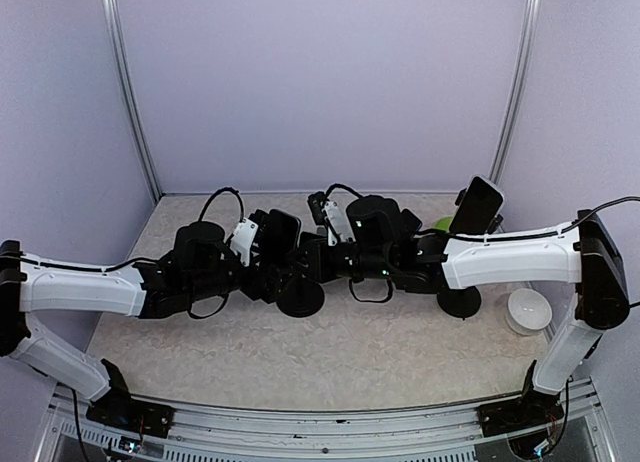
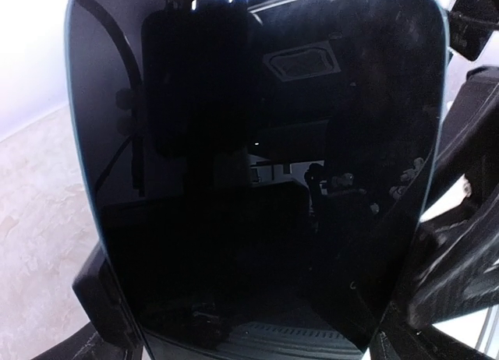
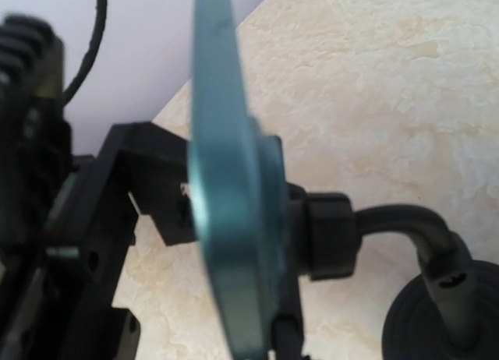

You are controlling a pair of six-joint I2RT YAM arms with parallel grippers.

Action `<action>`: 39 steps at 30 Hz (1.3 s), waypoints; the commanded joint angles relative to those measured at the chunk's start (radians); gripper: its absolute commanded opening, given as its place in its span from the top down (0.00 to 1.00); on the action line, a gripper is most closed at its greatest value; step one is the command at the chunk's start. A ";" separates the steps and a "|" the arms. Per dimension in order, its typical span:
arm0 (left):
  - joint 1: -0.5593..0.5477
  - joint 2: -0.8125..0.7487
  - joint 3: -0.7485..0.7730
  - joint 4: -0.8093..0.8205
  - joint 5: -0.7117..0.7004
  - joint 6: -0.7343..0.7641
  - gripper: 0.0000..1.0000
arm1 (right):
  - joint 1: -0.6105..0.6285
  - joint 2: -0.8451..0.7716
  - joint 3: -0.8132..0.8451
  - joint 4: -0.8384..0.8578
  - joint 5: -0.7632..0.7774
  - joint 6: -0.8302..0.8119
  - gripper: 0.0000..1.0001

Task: Remove the phone from the phone stand

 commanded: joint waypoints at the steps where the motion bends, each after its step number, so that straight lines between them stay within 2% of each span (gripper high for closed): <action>1: 0.003 -0.017 0.036 0.053 0.019 0.001 0.06 | 0.003 -0.003 0.011 0.092 -0.023 0.007 1.00; 3: 0.006 -0.012 0.043 0.044 0.014 0.002 0.11 | 0.002 -0.002 0.011 0.093 -0.023 0.007 1.00; 8: 0.040 -0.006 0.035 0.021 0.003 -0.024 0.32 | 0.001 -0.012 0.004 0.082 -0.015 -0.003 1.00; 11: 0.071 -0.024 0.017 0.025 -0.018 -0.040 0.40 | -0.007 -0.034 -0.021 0.077 -0.026 -0.011 1.00; 16: 0.133 -0.037 0.005 0.001 -0.055 -0.070 0.47 | -0.030 -0.089 -0.082 0.052 -0.064 -0.041 1.00; 21: 0.206 -0.056 -0.021 0.005 -0.032 -0.120 0.55 | -0.047 -0.130 -0.134 0.027 -0.091 -0.061 1.00; 26: 0.252 -0.071 -0.035 0.023 0.041 -0.129 0.59 | -0.059 -0.159 -0.166 0.016 -0.088 -0.071 1.00; 30: 0.250 -0.073 -0.039 0.088 0.243 -0.102 0.60 | -0.061 -0.128 -0.135 0.021 -0.087 -0.081 1.00; 34: 0.194 -0.066 -0.014 0.128 0.375 -0.117 0.62 | -0.061 -0.077 -0.083 0.033 -0.090 -0.075 1.00; 39: 0.079 -0.052 0.040 0.117 0.396 -0.089 0.62 | -0.061 -0.054 -0.058 0.045 -0.055 -0.070 1.00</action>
